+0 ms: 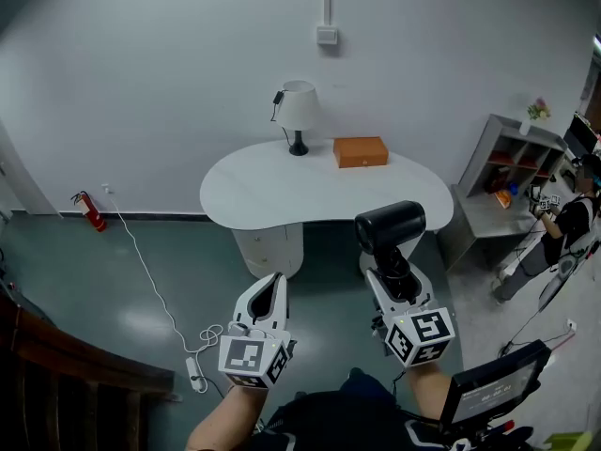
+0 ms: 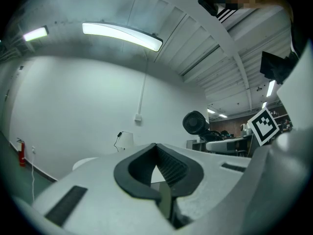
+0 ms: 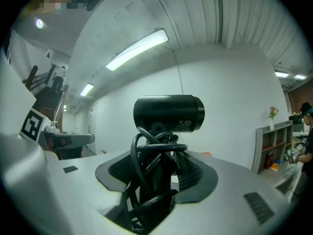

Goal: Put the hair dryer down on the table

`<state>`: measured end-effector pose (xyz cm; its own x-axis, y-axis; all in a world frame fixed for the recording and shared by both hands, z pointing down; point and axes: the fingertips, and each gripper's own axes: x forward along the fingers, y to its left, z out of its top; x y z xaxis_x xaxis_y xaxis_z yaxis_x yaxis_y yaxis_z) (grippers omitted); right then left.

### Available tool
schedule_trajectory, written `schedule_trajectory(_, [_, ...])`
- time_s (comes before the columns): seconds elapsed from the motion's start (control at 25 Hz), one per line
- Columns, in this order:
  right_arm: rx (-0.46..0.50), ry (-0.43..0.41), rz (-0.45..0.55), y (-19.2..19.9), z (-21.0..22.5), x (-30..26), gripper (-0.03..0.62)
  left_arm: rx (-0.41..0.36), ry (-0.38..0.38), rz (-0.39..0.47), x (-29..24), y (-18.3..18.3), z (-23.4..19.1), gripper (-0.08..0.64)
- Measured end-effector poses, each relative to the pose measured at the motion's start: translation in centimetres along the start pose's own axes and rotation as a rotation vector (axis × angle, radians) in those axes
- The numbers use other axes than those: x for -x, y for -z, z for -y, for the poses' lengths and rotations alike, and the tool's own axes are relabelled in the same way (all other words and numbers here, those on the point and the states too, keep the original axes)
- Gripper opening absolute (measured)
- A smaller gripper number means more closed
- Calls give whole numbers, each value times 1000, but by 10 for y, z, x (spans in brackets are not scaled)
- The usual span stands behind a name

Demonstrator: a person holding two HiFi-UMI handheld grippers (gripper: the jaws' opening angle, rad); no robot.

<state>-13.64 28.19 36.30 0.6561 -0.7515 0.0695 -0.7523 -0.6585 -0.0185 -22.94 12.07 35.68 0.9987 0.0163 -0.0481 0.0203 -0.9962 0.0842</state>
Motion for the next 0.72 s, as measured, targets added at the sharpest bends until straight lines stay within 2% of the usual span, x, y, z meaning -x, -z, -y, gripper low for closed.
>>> schedule_trajectory(0.2, [15,-31,1,0,4,-24,245,-11,-12,-5,-14,3,-10,6])
schedule_trajectory(0.72, [42,-161,-3,-6,59,-127,245,-20,-148,-20,-103,3,-42,5])
